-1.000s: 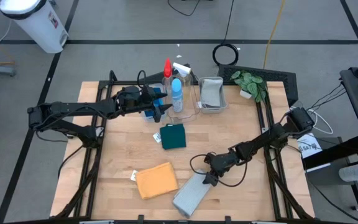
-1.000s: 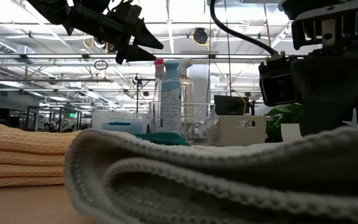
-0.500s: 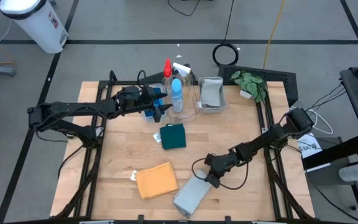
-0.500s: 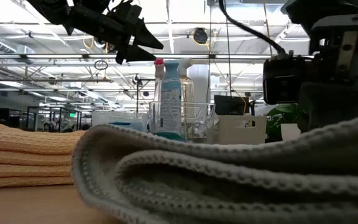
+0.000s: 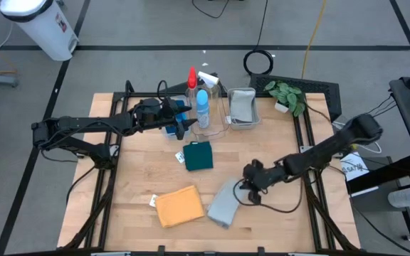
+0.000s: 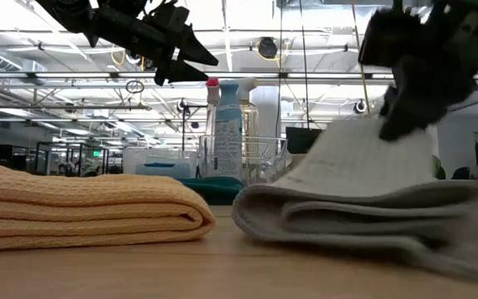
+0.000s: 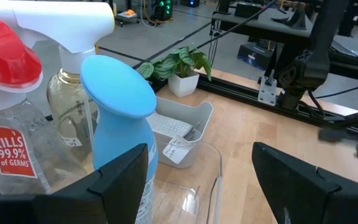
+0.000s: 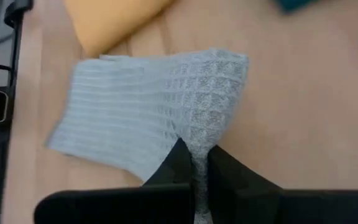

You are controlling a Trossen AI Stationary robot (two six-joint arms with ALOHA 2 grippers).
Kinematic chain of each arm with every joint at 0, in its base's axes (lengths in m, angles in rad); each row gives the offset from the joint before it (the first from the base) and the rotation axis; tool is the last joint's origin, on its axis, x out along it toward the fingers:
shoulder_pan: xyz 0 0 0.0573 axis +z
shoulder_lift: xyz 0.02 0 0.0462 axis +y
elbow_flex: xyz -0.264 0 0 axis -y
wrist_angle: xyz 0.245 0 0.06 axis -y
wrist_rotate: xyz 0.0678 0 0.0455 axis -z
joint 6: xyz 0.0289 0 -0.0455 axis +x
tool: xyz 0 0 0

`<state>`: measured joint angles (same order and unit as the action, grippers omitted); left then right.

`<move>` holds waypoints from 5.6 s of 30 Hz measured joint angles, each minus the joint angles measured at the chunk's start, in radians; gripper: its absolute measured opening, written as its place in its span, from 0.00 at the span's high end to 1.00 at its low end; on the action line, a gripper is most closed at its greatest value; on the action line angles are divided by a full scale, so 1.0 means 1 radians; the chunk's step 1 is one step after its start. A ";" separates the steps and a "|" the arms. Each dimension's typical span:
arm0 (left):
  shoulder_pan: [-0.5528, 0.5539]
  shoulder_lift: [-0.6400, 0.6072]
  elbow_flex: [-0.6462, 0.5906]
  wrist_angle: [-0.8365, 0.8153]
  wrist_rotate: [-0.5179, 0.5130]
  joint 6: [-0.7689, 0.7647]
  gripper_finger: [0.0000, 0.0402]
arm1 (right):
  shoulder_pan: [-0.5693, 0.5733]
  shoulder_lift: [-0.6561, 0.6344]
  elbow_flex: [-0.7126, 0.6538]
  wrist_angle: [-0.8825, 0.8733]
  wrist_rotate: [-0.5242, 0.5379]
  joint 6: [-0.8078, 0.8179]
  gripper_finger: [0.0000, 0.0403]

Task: Pick & Place Kitchen Items
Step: Put the gray microfiber cloth into the gray bin, then adjust the dark blue microfiber cloth

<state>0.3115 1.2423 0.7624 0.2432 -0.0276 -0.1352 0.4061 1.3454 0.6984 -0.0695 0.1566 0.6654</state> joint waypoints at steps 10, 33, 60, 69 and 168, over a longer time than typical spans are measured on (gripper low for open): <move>0.000 0.000 0.000 0.000 0.000 0.000 0.28 | 0.001 -0.248 0.025 -0.118 0.426 -0.582 1.00; 0.000 0.000 0.000 0.000 0.000 0.000 0.29 | -0.283 -0.275 0.025 -0.070 0.750 -1.209 1.00; 0.000 0.000 0.000 0.000 0.000 0.000 0.29 | -0.481 -0.275 0.025 -0.072 0.911 -1.275 1.00; 0.000 0.000 0.000 0.000 0.000 0.000 0.29 | -0.688 -0.269 0.025 -0.060 0.678 -1.390 1.00; 0.000 0.000 0.000 0.000 0.000 0.000 0.28 | -0.417 -0.472 0.023 -0.151 0.229 -0.613 0.46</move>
<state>0.3115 1.2423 0.7624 0.2436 -0.0273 -0.1352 -0.0105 0.8738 0.7214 -0.2205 0.3859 0.0522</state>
